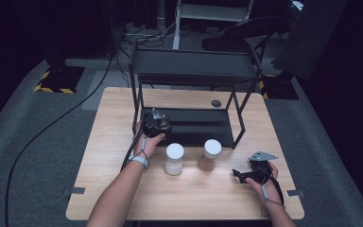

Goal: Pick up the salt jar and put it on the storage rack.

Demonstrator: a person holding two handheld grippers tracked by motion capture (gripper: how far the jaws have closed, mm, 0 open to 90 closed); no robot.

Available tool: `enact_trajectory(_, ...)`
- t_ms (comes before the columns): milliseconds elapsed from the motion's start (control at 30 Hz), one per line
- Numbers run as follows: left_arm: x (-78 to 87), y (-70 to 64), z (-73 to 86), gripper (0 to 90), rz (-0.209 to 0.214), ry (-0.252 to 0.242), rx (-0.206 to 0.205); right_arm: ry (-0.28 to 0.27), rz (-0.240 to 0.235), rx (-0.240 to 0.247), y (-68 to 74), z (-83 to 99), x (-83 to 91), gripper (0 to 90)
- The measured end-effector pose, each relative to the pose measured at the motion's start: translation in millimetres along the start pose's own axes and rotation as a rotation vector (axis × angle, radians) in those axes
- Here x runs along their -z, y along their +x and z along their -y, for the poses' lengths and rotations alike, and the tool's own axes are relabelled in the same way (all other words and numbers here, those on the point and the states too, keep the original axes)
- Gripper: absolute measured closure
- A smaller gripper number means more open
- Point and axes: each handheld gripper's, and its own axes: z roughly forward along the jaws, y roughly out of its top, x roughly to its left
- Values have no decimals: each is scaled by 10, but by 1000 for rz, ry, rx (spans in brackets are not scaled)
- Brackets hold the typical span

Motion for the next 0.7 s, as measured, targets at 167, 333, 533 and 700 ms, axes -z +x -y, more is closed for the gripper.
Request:
enact_trajectory(167,43,-109,-31,255,-43,-13,-44,0,0,0,0,0,0,21)
enact_trajectory(333,192,-194,-135,185,-54,-60,-75,0,0,0,0,0,0,21)
enact_trajectory(533,431,-235,-236,180,-47,-120,-63,0,0,0,0,0,0,21)
enact_trajectory(700,644,-243,-261,180,-31,-160,-52,0,0,0,0,0,0,21)
